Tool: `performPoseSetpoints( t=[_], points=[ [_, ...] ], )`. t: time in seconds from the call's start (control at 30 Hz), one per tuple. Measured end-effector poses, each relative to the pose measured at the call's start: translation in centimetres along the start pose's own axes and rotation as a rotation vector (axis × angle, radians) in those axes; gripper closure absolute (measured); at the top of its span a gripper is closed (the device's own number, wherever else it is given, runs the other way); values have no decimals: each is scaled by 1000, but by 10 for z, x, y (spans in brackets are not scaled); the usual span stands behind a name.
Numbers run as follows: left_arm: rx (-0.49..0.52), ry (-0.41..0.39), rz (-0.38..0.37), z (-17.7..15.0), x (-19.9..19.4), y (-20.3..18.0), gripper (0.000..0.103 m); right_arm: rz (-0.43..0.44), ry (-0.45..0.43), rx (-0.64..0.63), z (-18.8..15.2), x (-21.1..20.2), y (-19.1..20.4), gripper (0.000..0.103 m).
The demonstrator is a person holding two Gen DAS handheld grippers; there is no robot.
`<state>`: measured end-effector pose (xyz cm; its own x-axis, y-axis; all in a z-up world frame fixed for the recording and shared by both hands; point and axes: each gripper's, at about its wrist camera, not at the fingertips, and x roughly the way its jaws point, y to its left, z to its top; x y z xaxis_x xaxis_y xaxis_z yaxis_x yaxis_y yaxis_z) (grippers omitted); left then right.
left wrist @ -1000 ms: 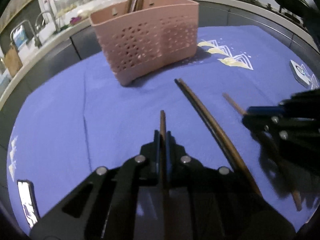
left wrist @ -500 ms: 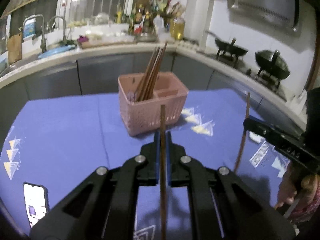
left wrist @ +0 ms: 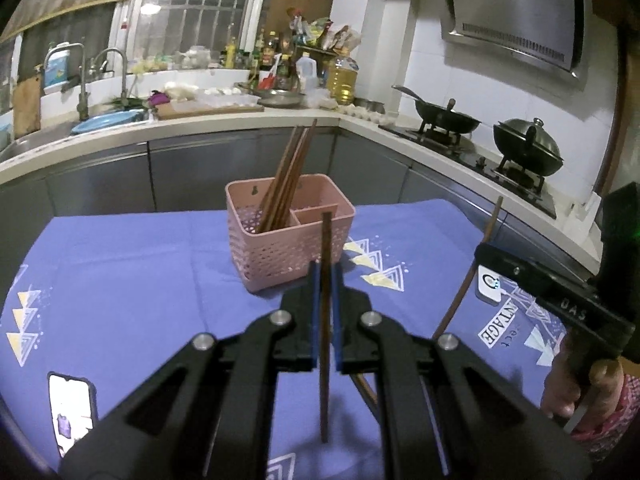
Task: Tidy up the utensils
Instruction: 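Lift both held chopsticks and carry them over the pink basket, then open both tools to drop the chopsticks into the basket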
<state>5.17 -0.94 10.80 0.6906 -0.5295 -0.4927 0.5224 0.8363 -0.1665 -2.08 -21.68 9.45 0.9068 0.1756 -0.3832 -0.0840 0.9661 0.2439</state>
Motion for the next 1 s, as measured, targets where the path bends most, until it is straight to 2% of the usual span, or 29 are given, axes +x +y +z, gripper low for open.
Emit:
performPoseSetpoints(
  t=[0.1,0.27,0.47,0.6,0.77,0.93,0.97,1.0],
  points=[
    [-10,7,-19,7,1,3,98,-9,-4,-9,7,-1,0,97],
    [-18,-65,-15,48,-14,12,98,24,-65,-26,48,-1,7,97],
    [8,-214,67,131,-23,19,98,53,-176,-69,127,24,28,97],
    [6,-245,135,168,-3,26,98,30,-215,-71,161,67,35,97],
    [-9,-168,200,180,54,40,98,50,-158,-36,165,131,28,97],
    [-30,15,226,153,127,55,97,48,22,-18,132,188,17,97],
    [-26,55,233,147,140,56,92,50,75,-9,126,199,15,96],
    [-19,105,262,139,155,57,79,51,149,7,120,214,12,96]
  ],
)
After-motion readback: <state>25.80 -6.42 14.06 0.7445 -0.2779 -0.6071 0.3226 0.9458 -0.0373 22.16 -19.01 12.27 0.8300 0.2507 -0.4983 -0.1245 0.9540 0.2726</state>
